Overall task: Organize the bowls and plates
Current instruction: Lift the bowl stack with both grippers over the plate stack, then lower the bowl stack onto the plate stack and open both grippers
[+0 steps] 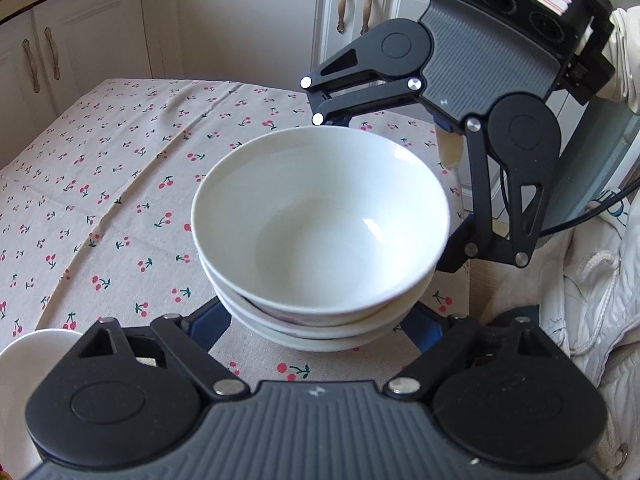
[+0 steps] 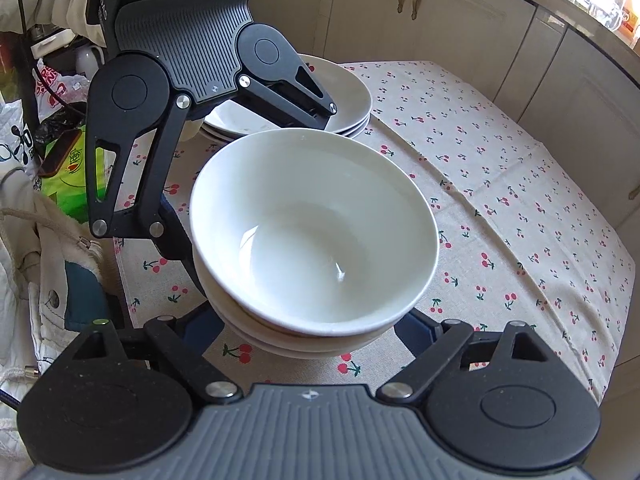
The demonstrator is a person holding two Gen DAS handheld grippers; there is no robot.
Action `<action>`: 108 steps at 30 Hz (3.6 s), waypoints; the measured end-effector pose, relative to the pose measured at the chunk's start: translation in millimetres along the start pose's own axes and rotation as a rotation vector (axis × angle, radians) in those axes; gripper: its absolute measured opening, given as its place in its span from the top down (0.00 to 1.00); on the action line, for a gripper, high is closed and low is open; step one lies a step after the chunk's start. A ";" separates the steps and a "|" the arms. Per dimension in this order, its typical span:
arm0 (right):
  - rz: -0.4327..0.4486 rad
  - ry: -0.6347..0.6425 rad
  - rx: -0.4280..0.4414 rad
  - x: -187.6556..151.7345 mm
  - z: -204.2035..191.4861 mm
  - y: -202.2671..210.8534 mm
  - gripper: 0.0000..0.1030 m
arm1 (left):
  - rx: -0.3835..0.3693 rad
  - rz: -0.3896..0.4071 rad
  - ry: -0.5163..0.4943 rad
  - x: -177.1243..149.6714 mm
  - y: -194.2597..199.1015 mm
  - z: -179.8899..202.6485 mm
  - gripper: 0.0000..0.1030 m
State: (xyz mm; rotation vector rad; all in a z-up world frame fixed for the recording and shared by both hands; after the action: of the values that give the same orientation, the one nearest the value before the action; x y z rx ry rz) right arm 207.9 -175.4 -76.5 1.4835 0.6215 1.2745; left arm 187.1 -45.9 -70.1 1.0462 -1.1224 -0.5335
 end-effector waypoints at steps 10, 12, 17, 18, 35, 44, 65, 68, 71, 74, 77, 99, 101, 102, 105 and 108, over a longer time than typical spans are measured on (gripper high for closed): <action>-0.004 -0.001 0.004 0.3 0.3 -0.9 0.10 | -0.006 -0.006 -0.017 0.6 -0.6 -0.2 0.14; -0.007 0.001 0.007 0.7 0.6 -1.0 0.10 | -0.006 -0.009 -0.020 1.0 -1.2 -0.4 0.14; -0.011 0.000 0.006 1.4 0.1 -0.7 0.10 | -0.005 -0.015 -0.023 2.1 -2.1 -0.4 0.14; -0.010 0.001 0.007 1.3 0.3 -0.7 0.10 | -0.004 -0.015 -0.025 2.2 -2.3 -0.3 0.14; -0.015 0.007 0.014 3.5 -2.9 5.2 0.10 | 0.005 -0.015 -0.013 1.4 4.1 5.2 0.15; 0.003 0.063 -0.017 21.5 -11.6 26.1 0.10 | 0.051 0.025 0.005 -2.2 31.9 7.9 0.15; 0.068 0.249 -0.013 120.9 -19.4 10.9 0.10 | 0.227 0.069 0.128 -52.1 96.5 -27.4 0.15; 0.067 0.268 -0.003 132.6 -19.4 2.4 0.10 | 0.238 0.069 0.151 -62.1 100.1 -37.3 0.15; 0.061 0.287 0.005 144.2 -18.9 -6.6 0.10 | 0.243 0.065 0.170 -71.8 101.5 -45.7 0.15; 0.054 0.295 0.016 157.6 -16.6 -16.3 0.10 | 0.249 0.064 0.184 -79.7 102.9 -52.3 0.15; 0.048 0.297 0.024 167.6 -14.4 -25.8 0.10 | 0.257 0.062 0.197 -86.6 102.1 -62.4 0.15; -0.001 0.287 0.066 188.4 -8.0 -65.9 0.10 | 0.221 0.048 0.251 -106.9 87.2 -91.1 0.15; 0.001 0.285 0.067 188.1 -7.7 -65.9 0.10 | 0.219 0.051 0.255 -107.3 86.1 -92.3 0.15; 0.002 0.284 0.068 188.0 -7.6 -66.0 0.10 | 0.219 0.052 0.257 -107.7 86.2 -92.9 0.15; 0.004 0.282 0.070 188.0 -5.0 -67.1 0.10 | 0.213 0.056 0.267 -108.8 86.3 -94.5 0.15; 0.005 0.286 0.064 187.9 -5.6 -66.8 0.10 | 0.208 0.056 0.274 -109.2 86.2 -95.5 0.15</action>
State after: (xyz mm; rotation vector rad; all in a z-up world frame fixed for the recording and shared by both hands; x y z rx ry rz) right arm 274.7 12.2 -65.3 1.3654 0.8525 1.4965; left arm 220.2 118.4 -50.7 1.2233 -0.9738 -0.2224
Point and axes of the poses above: each gripper's, at about its wrist camera, not at the fingertips, and y roughly against the way its jaws point, z to its right, x to its top, the point moved 3 cm from there along -y, roughly the way its jaws point, and after that the axes turned 10 degrees about -z, right-handed, at the moved point
